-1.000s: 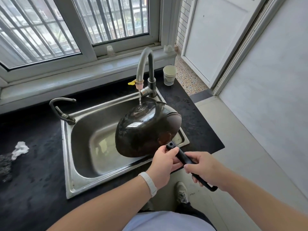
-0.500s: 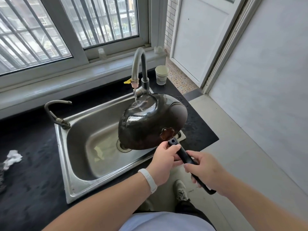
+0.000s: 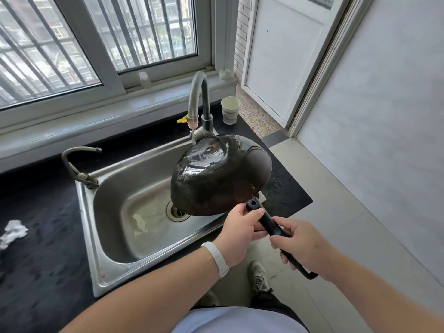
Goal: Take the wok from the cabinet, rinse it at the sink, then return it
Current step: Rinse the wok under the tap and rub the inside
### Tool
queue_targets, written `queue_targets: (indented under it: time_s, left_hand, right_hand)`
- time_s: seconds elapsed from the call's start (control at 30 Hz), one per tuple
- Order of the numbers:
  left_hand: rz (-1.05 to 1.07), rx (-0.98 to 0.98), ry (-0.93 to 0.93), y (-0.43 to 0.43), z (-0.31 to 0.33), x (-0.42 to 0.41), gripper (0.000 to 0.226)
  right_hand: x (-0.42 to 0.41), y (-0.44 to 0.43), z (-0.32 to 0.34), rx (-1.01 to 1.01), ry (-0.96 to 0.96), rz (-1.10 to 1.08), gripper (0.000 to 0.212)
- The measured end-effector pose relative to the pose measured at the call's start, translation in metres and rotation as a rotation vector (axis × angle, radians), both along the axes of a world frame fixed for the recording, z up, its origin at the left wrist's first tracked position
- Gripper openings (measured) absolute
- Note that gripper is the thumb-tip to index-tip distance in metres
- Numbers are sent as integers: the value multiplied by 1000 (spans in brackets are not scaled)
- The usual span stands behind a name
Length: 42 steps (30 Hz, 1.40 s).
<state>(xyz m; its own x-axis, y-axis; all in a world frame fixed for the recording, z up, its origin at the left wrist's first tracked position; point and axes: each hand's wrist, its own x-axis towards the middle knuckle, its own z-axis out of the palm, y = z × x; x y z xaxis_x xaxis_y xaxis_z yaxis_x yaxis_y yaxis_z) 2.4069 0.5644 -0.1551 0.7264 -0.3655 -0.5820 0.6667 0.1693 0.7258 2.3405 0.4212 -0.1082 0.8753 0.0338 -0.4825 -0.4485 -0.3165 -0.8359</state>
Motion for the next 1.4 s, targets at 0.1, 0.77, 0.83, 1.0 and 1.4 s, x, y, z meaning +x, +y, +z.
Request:
queue_targets:
  time_s: [0.1, 0.77, 0.83, 1.0, 1.4]
  left_hand:
    - [39, 18, 16, 6, -1, 2, 23]
    - [284, 194, 60, -3, -17, 49, 33]
    - [291, 260, 42, -12, -20, 57, 31]
    - [315, 373, 10, -26, -18, 74, 32]
    - [378, 429, -43, -56, -30, 90, 36]
  right_hand:
    - [8, 4, 1, -9, 22, 45, 35]
    - [104, -5, -5, 109, 282, 240, 18]
    - [116, -13, -5, 115, 295, 267, 17]
    - [142, -26, -8, 104, 324, 334, 15]
    - [178, -39, -10, -258, 299, 585, 37]
